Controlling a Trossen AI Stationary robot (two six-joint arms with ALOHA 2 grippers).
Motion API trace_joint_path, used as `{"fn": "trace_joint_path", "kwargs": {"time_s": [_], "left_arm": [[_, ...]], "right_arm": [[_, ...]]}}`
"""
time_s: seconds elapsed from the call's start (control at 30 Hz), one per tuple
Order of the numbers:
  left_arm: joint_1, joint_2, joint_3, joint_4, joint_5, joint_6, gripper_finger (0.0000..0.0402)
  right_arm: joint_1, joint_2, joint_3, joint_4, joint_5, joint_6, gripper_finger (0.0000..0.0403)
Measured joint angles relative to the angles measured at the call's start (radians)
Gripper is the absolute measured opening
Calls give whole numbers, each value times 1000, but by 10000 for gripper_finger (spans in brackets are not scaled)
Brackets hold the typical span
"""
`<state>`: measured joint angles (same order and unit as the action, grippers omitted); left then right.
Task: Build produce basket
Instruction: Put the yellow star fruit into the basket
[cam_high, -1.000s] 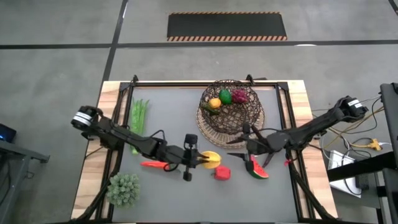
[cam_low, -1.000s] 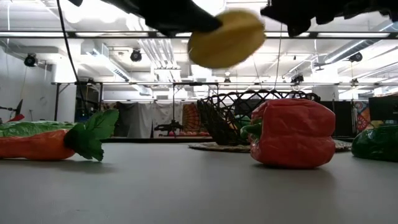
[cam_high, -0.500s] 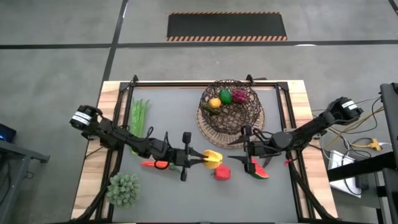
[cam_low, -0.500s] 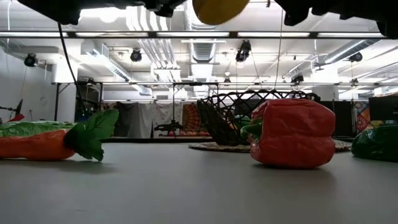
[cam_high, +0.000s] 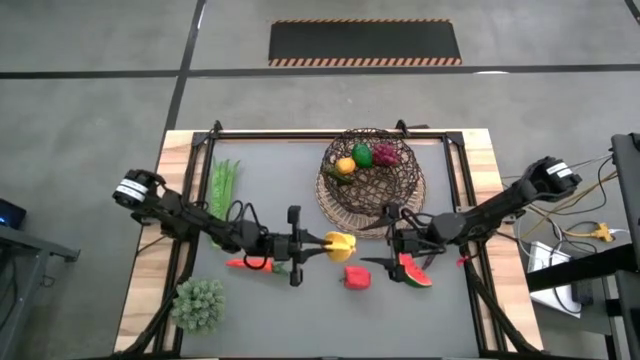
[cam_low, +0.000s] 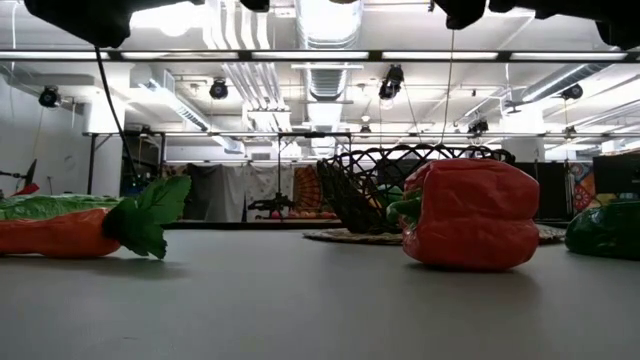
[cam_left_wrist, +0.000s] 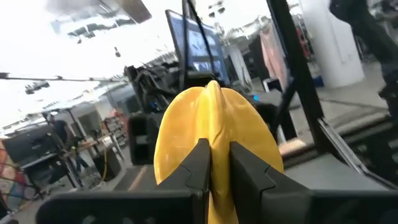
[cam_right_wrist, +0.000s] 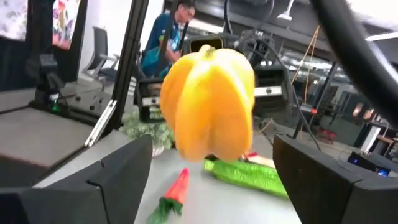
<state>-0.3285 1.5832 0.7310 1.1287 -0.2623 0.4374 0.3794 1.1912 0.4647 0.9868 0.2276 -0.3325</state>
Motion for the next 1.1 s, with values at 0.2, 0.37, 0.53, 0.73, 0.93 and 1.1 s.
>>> {"fn": "trace_joint_path", "kwargs": {"time_s": [0.2,0.37,0.53,0.73,0.93,1.1], "left_arm": [[13,59,20,99,-1,15,20],[15,75,21,154,0,16,20],[15,75,18,148,5,15,20],[14,75,16,152,8,16,20],[14,75,16,151,4,16,33],[14,75,15,146,-1,15,87]], "right_arm": [[-12,85,34,149,9,-25,301],[-13,125,74,156,14,-55,290],[-14,151,104,156,16,-74,246],[-14,147,105,149,16,-79,155],[-14,146,105,146,16,-69,117],[-13,142,104,130,37,-61,117]]}}
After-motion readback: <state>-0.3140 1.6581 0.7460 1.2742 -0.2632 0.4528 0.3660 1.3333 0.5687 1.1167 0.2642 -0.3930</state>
